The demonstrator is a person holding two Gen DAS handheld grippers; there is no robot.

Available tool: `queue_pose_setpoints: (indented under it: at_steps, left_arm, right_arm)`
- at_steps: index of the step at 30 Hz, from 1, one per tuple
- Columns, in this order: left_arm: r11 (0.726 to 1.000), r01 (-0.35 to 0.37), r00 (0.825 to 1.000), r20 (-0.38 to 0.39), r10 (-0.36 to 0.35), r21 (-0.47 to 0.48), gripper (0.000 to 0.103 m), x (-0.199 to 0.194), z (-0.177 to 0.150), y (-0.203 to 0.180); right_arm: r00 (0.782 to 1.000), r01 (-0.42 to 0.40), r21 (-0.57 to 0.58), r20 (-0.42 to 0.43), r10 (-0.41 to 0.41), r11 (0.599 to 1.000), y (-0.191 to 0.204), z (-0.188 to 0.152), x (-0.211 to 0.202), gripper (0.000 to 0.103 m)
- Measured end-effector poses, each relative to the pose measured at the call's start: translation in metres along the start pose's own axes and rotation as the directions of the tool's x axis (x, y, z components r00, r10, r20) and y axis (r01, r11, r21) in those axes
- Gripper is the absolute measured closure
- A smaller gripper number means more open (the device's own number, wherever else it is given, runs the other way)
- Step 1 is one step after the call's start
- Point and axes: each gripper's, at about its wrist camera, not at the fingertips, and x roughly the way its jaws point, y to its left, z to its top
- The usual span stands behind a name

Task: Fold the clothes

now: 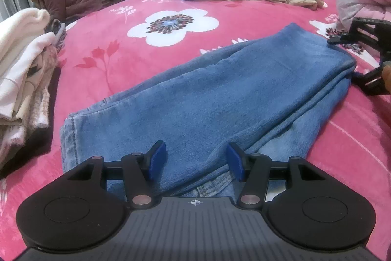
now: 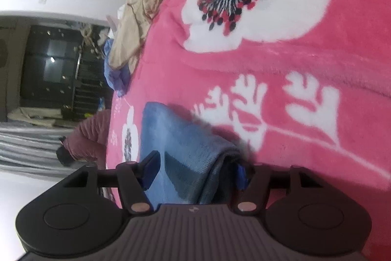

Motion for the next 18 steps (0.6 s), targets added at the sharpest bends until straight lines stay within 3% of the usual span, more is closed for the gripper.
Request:
queue_pose_setpoints:
  at_steps: [4,7,12,18]
  left_arm:
    - [1.000,-0.002,1.000,0.002,0.002,0.009,0.047,0.001,-0.001,-0.001]
    - [1.000,-0.002,1.000,0.003,0.002,0.021,0.047,0.001,-0.003,-0.001]
    - [0.999,0.005,1.000,-0.001,-0.005,0.034,0.047,0.004,-0.006,0.000]
    - [0.998,0.016,1.000,0.006,-0.017,0.060,0.046,0.004,-0.007,0.001]
  right_arm:
    - [1.000,-0.023,-0.013,0.017,0.023,1.000,-0.005,-0.001,0.000,0.065]
    - [0.999,-0.044,-0.036,0.018,0.045,0.998,-0.002,0.001,0.001,0.075]
    - [0.995,-0.089,-0.167,0.034,0.096,0.982,0.030,-0.001,-0.008,0.080]
    - [0.986,-0.149,-0.336,0.021,0.166,0.930,0.077,-0.008,-0.017,0.080]
